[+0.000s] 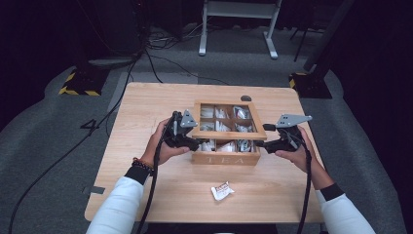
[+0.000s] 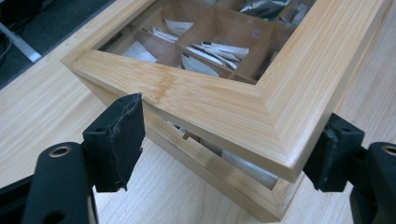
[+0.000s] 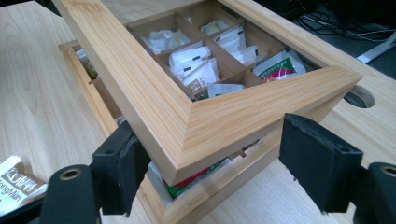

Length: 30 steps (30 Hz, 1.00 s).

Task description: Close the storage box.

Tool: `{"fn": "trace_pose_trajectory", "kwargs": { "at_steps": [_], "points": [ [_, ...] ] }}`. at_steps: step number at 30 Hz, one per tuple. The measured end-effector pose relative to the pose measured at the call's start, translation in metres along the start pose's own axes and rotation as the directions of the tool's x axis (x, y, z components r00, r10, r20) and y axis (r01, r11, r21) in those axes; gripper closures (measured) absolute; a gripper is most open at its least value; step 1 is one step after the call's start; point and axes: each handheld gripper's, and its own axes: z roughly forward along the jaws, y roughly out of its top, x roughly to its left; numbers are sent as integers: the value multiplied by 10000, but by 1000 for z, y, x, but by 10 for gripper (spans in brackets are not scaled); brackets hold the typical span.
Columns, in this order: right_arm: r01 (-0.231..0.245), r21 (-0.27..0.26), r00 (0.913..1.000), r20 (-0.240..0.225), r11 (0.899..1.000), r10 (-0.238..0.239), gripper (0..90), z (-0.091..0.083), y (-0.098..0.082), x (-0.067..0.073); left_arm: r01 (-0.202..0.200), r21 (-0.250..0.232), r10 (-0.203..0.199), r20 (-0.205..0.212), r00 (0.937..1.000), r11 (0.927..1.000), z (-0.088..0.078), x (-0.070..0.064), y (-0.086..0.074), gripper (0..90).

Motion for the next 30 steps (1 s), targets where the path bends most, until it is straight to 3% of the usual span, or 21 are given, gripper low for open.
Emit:
{"fn": "trace_pose_trajectory", "kwargs": {
  "at_steps": [8,23,30],
  "points": [
    [-23,242,9999,-138,9997,26,225,2,-5,4,35,158,-40,277,9996,9999,1,-2,-7,225],
    [-99,909,9993,-355,9958,132,232,9,-18,9,-312,659,253,890,9957,9973,4,-8,-16,202],
    [-109,1149,9991,-388,9933,154,260,13,-25,11,-395,867,331,741,9967,9955,9,-12,-21,203]
  ]
}}
